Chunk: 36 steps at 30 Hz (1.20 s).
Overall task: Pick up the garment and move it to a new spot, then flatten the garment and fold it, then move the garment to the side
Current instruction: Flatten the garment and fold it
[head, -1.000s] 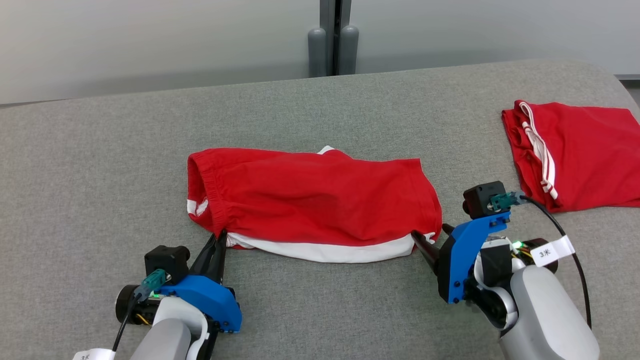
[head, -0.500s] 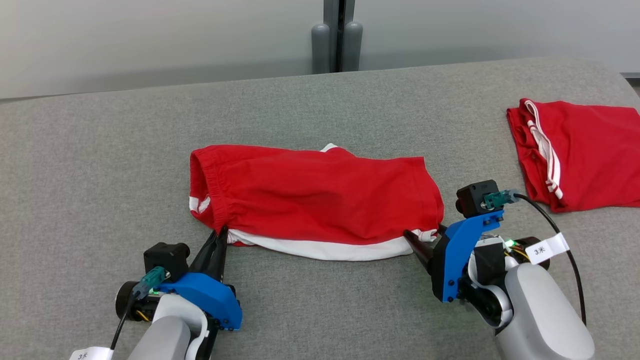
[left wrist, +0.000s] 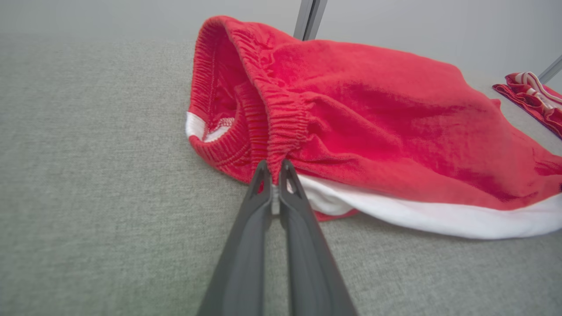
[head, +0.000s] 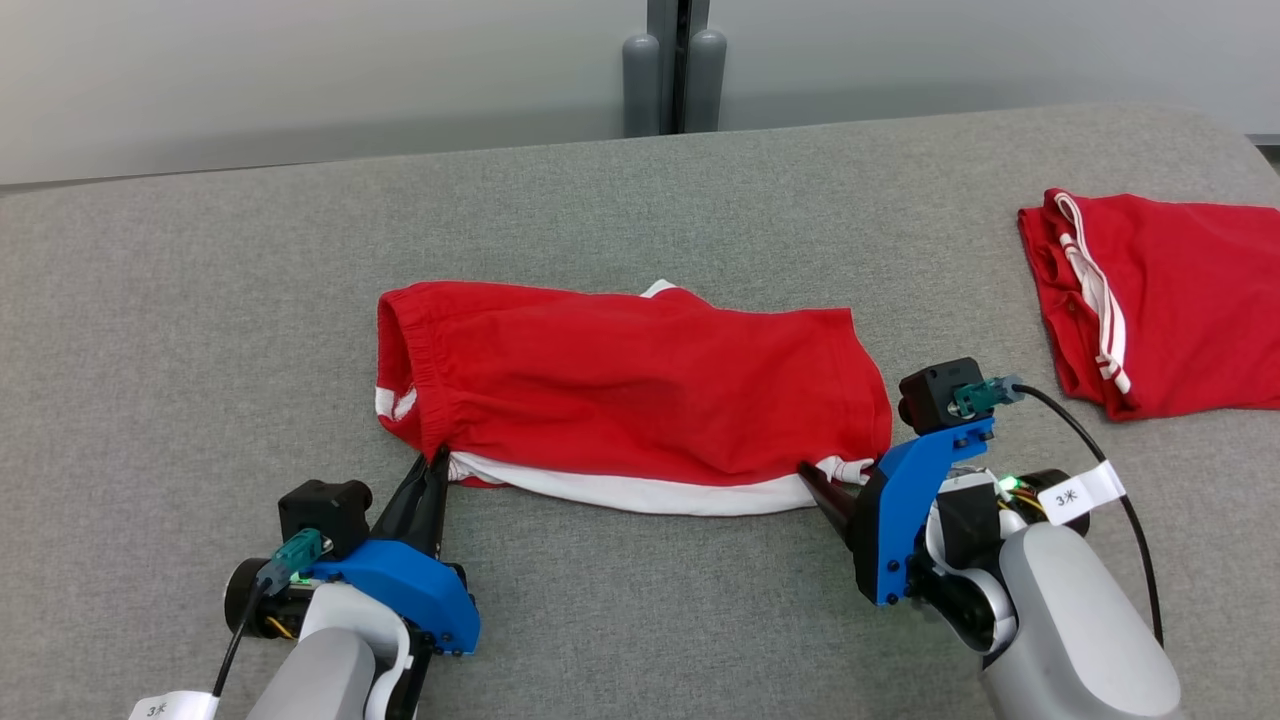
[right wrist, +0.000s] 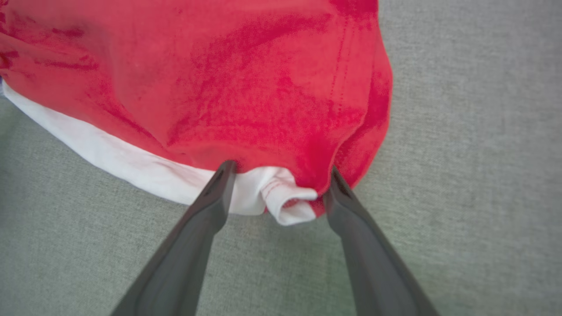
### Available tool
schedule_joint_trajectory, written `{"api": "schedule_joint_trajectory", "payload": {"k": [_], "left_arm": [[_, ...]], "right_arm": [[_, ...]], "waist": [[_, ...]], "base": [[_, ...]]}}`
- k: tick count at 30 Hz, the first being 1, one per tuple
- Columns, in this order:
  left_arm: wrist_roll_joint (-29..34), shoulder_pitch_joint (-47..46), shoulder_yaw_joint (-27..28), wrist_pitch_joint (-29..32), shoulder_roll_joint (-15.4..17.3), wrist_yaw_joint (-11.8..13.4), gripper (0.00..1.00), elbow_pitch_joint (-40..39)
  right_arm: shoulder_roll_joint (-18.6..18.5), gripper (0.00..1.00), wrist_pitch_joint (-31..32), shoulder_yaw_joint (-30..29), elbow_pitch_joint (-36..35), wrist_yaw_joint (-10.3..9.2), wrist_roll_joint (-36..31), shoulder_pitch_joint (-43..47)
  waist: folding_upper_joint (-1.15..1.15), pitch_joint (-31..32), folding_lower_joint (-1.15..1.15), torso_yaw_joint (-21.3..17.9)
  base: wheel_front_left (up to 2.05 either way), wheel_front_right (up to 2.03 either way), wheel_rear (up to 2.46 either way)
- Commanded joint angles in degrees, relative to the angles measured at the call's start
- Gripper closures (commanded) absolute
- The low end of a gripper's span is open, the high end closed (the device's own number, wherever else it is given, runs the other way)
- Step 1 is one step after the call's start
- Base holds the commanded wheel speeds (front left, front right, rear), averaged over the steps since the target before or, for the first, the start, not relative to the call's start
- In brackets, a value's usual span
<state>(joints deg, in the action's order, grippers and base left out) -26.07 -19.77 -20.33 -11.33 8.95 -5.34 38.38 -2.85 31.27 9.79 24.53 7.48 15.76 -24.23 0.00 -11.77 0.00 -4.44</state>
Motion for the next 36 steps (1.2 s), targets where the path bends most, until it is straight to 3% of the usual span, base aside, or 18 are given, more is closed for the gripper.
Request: {"api": "schedule_joint_trajectory", "payload": {"k": [1, 3, 4, 14, 22, 28, 33, 36], "left_arm": [[-0.1, 0.4, -0.1, 0.0, 0.3, 0.1, 1.0, -0.3], [-0.2, 0.4, -0.2, 0.0, 0.2, 0.2, 1.0, -0.4], [-0.3, 0.3, -0.3, 0.1, 0.1, 0.2, 1.0, -0.4], [-3.6, 1.2, 1.6, -1.7, -0.5, -0.3, 1.0, -4.5], [-12.0, 3.7, 3.9, -0.6, -0.8, -1.8, 1.0, -19.5], [-21.4, 7.5, 4.7, 8.1, 1.6, -1.9, 1.0, -37.6], [-29.0, 6.2, 6.2, 18.1, 2.9, 1.8, 1.0, -49.8], [-29.9, 1.2, 6.9, 22.8, 4.8, 3.8, 1.0, -51.2]], "right_arm": [[-0.1, 0.09, 0.3, 0.3, 0.3, 0.03, 0.2, 0.4], [-0.1, 0.89, 0.6, 0.3, 0.7, 0.03, 0.2, 0.5], [-0.1, 1.0, 0.6, 0.1, 0.8, 0.03, 0.4, 0.7], [-0.1, 1.0, -4.4, -1.8, -5.9, 0.03, 6.7, 2.1], [-0.1, 1.0, -5.3, -5.0, -19.7, 0.03, 11.8, 6.4], [-0.1, 1.0, -2.6, -9.4, -34.2, 0.03, 11.8, 9.9], [-0.1, 1.0, 2.3, -11.3, -42.1, 0.03, 11.8, 7.6], [-1.2, 1.0, 5.0, -11.5, -41.5, 0.03, 10.2, 2.3]], "waist": [[0.0, -0.1, 0.0, 0.0], [0.0, -0.1, 0.0, 0.1], [0.0, -0.1, 0.0, 0.2], [0.0, 1.3, 0.0, -0.2], [0.0, 3.0, 0.0, -0.4], [0.0, 3.1, 0.0, -0.2], [0.0, 0.4, 0.0, 0.3], [0.0, -3.0, 0.0, 0.4]], "base": [[0.0, 0.0, 0.0], [0.0, 0.0, 0.0], [0.0, 0.0, 0.0], [0.0, 0.0, 0.0], [0.0, 0.0, 0.0], [0.0, 0.0, 0.0], [0.0, 0.0, 0.0], [0.0, 0.0, 0.0]]}}
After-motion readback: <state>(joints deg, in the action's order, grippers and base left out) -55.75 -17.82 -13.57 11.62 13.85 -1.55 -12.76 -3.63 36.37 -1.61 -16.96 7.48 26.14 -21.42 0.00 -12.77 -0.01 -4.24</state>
